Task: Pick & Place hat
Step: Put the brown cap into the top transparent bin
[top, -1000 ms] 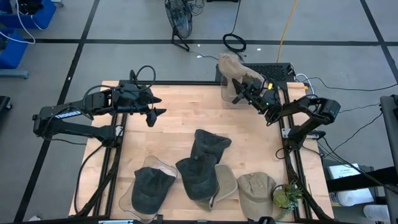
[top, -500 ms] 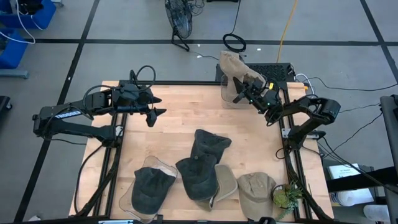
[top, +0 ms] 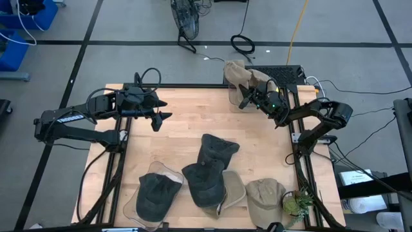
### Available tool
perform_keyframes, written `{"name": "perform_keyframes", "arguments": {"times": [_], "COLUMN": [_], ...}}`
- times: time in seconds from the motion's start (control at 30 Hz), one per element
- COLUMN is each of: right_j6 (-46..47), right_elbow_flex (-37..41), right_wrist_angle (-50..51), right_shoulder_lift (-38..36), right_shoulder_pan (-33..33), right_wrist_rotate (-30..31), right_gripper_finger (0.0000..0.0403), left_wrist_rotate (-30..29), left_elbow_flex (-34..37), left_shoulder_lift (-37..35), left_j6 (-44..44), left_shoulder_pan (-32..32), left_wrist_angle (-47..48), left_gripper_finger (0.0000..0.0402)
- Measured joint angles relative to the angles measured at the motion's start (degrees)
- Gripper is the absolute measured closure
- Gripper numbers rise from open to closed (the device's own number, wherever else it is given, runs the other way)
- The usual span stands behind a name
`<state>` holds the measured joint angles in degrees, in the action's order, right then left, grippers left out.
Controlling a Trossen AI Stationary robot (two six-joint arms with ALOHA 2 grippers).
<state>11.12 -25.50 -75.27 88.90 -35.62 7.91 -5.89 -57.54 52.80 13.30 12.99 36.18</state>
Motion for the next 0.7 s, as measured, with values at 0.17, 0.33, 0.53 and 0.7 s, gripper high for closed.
{"name": "perform_keyframes", "arguments": {"times": [0.17, 0.33, 0.53, 0.7], "right_j6": [0.17, 0.01, -3.38, -5.55], "right_elbow_flex": [0.0, 0.07, 0.11, 0.11], "right_wrist_angle": [1.07, 1.55, 4.08, 12.67], "right_shoulder_lift": [0.0, -1.41, -5.98, -11.94], "right_shoulder_pan": [0.23, 0.24, 0.25, 1.05], "right_wrist_rotate": [4.96, 5.91, 6.1, 11.1], "right_gripper_finger": [0.0337, 0.0292, 0.0241, 0.0217], "left_wrist_rotate": [0.02, 0.01, 0.02, 0.02], "left_elbow_flex": [0.0, 0.0, 0.0, 0.0], "left_shoulder_lift": [0.0, 0.02, 0.02, 0.02], "left_j6": [0.0, 0.0, 0.0, 0.0], "left_shoulder_pan": [0.0, -0.01, 0.0, -0.01], "left_wrist_angle": [0.0, 0.0, 0.0, 0.0], "left_gripper_finger": [0.0131, 0.0131, 0.0131, 0.0131]}}
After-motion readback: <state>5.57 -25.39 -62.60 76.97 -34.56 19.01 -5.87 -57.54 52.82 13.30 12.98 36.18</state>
